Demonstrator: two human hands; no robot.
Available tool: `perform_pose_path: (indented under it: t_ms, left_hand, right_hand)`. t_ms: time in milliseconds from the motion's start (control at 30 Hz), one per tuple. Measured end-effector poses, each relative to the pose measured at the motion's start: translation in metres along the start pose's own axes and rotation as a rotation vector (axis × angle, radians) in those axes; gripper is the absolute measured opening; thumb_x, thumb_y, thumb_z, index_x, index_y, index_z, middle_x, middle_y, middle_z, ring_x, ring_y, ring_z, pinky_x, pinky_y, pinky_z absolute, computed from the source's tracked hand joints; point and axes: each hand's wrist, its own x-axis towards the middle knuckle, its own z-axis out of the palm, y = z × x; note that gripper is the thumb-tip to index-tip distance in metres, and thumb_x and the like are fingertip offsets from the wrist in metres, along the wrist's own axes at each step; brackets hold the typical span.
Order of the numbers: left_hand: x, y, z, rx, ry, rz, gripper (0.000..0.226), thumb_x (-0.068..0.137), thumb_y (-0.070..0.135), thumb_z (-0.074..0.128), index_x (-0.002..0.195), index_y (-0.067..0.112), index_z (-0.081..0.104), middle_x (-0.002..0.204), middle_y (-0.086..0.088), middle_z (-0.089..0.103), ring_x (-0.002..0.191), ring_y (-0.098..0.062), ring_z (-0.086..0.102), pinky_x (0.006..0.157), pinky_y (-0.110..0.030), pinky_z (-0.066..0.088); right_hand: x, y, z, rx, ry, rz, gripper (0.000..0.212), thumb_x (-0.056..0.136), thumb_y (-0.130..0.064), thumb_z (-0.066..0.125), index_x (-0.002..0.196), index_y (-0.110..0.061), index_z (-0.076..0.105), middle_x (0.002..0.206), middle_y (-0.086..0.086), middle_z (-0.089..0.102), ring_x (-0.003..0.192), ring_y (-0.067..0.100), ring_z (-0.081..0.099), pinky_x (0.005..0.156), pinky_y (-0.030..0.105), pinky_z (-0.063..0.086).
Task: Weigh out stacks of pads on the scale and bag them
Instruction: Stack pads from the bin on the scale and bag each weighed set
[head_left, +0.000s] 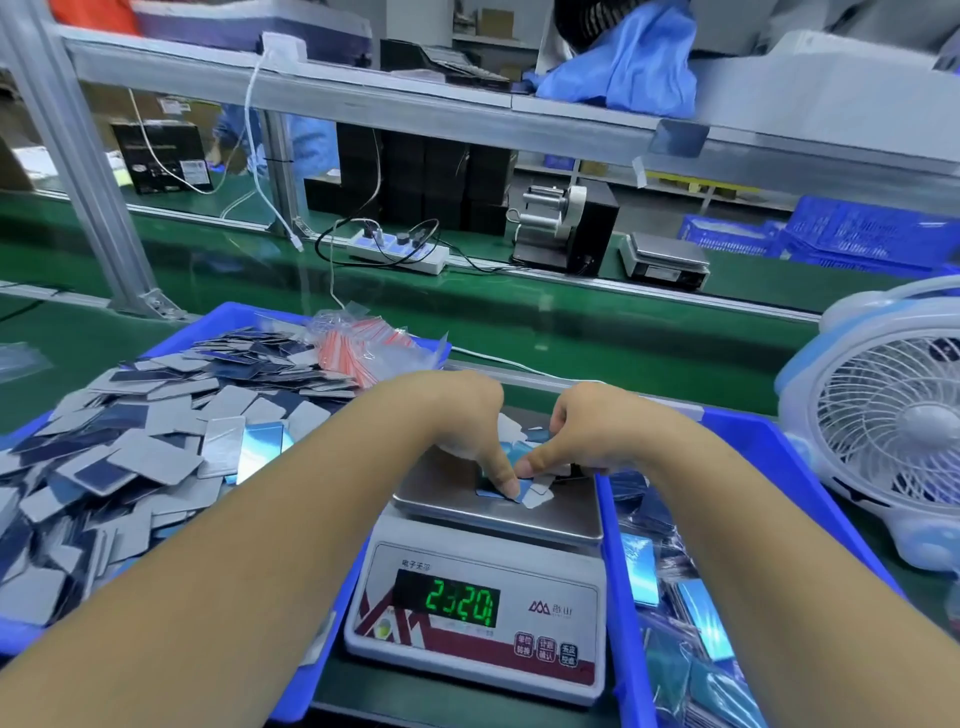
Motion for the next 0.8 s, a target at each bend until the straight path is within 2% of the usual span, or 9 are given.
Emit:
perform_pose_path:
  t_ms: [67, 133, 167, 267, 367, 400, 533, 700, 800]
  left_hand:
    - [0.001, 0.002, -0.004, 0.000, -0.007, -0.009, 0.070, 0.060, 0.068, 0.083, 0.097, 0.014, 0.060, 0.091, 0.004, 0.062, 0.077, -0.016, 0.057, 0.059, -0.029, 0.041]
    - [0.003, 0.003, -0.005, -0.031, 0.003, -0.017, 0.059, 0.062, 0.063, 0.085, 0.078, 0.015, 0.054, 0.074, 0.004, 0.055, 0.065, -0.015, 0.050, 0.056, -0.029, 0.037]
    - [0.003, 0.003, -0.005, -0.061, 0.012, -0.025, 0.058, 0.062, 0.060, 0.086, 0.075, 0.014, 0.053, 0.072, 0.003, 0.054, 0.064, -0.016, 0.049, 0.057, -0.029, 0.036]
    - [0.003, 0.002, -0.004, -0.126, 0.042, -0.035, 0.056, 0.064, 0.056, 0.087, 0.077, 0.011, 0.055, 0.070, 0.001, 0.051, 0.063, -0.019, 0.046, 0.058, -0.030, 0.033]
    - [0.002, -0.001, -0.002, -0.171, 0.045, -0.022, 0.052, 0.068, 0.053, 0.086, 0.080, 0.012, 0.057, 0.072, 0.001, 0.052, 0.065, -0.020, 0.045, 0.059, -0.031, 0.032]
    - [0.002, -0.002, -0.001, -0.195, 0.044, -0.018, 0.050, 0.068, 0.051, 0.086, 0.080, 0.013, 0.056, 0.072, 0.001, 0.053, 0.065, -0.020, 0.045, 0.059, -0.030, 0.032]
    - [0.000, -0.005, 0.002, -0.238, 0.080, -0.006, 0.047, 0.069, 0.047, 0.087, 0.081, 0.015, 0.055, 0.079, 0.000, 0.057, 0.066, -0.017, 0.047, 0.057, -0.030, 0.033]
    - [-0.003, -0.012, 0.008, -0.361, 0.158, 0.067, 0.036, 0.073, 0.034, 0.086, 0.086, 0.024, 0.054, 0.087, 0.006, 0.059, 0.073, -0.012, 0.054, 0.059, -0.029, 0.039]
    - [-0.007, -0.018, 0.014, -0.517, 0.207, 0.143, 0.032, 0.081, 0.023, 0.080, 0.090, 0.028, 0.050, 0.089, 0.007, 0.061, 0.074, -0.009, 0.056, 0.061, -0.026, 0.042]
  right_hand:
    - [0.001, 0.000, -0.001, 0.040, 0.008, 0.013, 0.057, 0.060, -0.062, 0.084, 0.057, -0.013, 0.053, 0.038, -0.004, 0.043, 0.033, 0.014, 0.040, 0.042, 0.017, 0.035]
    - [0.000, 0.001, 0.000, 0.078, 0.033, 0.022, 0.055, 0.062, -0.060, 0.084, 0.057, -0.013, 0.055, 0.040, -0.003, 0.041, 0.037, 0.016, 0.038, 0.045, 0.020, 0.033]
    - [0.000, 0.002, 0.001, 0.102, 0.051, 0.022, 0.054, 0.062, -0.059, 0.084, 0.060, -0.013, 0.057, 0.044, 0.000, 0.041, 0.041, 0.018, 0.037, 0.047, 0.023, 0.031]
    - [0.001, 0.004, 0.006, 0.199, 0.091, 0.015, 0.051, 0.064, -0.054, 0.086, 0.069, -0.013, 0.057, 0.064, 0.006, 0.041, 0.060, 0.022, 0.033, 0.057, 0.030, 0.024]
    - [0.002, 0.007, 0.011, 0.336, 0.113, 0.032, 0.057, 0.060, -0.048, 0.089, 0.085, -0.001, 0.069, 0.075, 0.004, 0.049, 0.069, 0.019, 0.040, 0.064, 0.030, 0.029]
    - [0.002, 0.007, 0.011, 0.365, 0.117, 0.037, 0.059, 0.059, -0.047, 0.090, 0.090, 0.000, 0.070, 0.074, 0.002, 0.052, 0.069, 0.018, 0.042, 0.063, 0.028, 0.031]
    - [0.003, 0.006, 0.011, 0.403, 0.117, 0.031, 0.041, 0.058, -0.046, 0.090, 0.078, -0.015, 0.073, 0.061, -0.008, 0.059, 0.056, 0.012, 0.047, 0.048, 0.021, 0.032]
    - [0.004, 0.007, 0.014, 0.449, 0.161, -0.154, 0.026, 0.068, -0.039, 0.086, 0.073, -0.021, 0.068, 0.063, -0.013, 0.060, 0.059, 0.008, 0.051, 0.055, 0.025, 0.038]
    - [0.003, 0.007, 0.014, 0.430, 0.238, -0.265, 0.028, 0.073, -0.038, 0.084, 0.077, -0.017, 0.065, 0.063, -0.011, 0.055, 0.056, 0.008, 0.043, 0.055, 0.026, 0.036]
